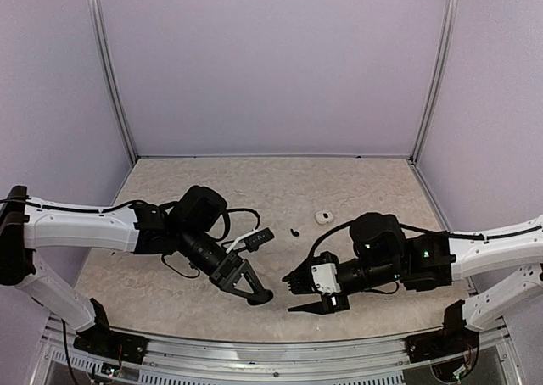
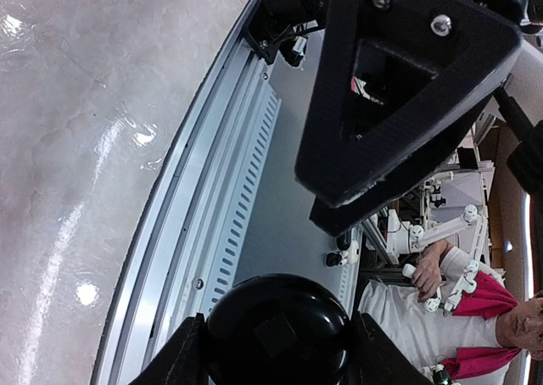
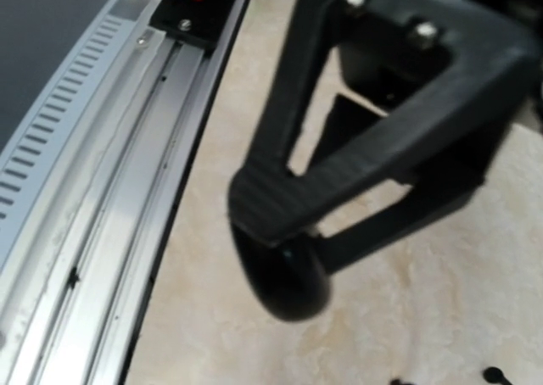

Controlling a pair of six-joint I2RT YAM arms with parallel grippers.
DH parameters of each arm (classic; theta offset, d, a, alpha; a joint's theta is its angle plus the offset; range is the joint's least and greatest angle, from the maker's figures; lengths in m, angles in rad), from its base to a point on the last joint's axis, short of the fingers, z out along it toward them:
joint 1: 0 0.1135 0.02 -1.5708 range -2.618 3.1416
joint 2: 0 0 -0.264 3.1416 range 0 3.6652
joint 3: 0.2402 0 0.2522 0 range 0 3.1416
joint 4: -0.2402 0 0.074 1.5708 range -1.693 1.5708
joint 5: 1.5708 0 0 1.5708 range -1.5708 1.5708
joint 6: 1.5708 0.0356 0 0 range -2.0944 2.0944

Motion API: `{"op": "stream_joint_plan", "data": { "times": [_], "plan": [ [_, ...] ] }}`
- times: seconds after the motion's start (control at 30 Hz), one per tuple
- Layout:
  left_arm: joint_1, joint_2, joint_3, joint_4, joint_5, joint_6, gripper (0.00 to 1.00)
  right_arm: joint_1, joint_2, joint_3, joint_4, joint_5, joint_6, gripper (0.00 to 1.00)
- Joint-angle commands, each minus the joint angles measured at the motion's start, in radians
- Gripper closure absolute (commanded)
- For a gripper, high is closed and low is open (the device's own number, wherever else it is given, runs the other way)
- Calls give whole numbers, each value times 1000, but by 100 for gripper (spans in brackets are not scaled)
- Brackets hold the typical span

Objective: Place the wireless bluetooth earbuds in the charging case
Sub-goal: Pass from the left arm to the right

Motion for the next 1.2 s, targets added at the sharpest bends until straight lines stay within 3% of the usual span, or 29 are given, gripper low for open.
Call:
{"op": "stream_joint_plan", "data": {
  "times": [0.0,0.73,1.17],
  "plan": [
    [-17,18,37,32,40,-18,68,30,24,38,-1,18,-21,41],
    [-45,49,52,42,49,-23,68,102,144,99,11,61,-83,49],
    [-56,51,57,60,63,-25,67,115,162,98,42,94,-108,62]
  ]
}}
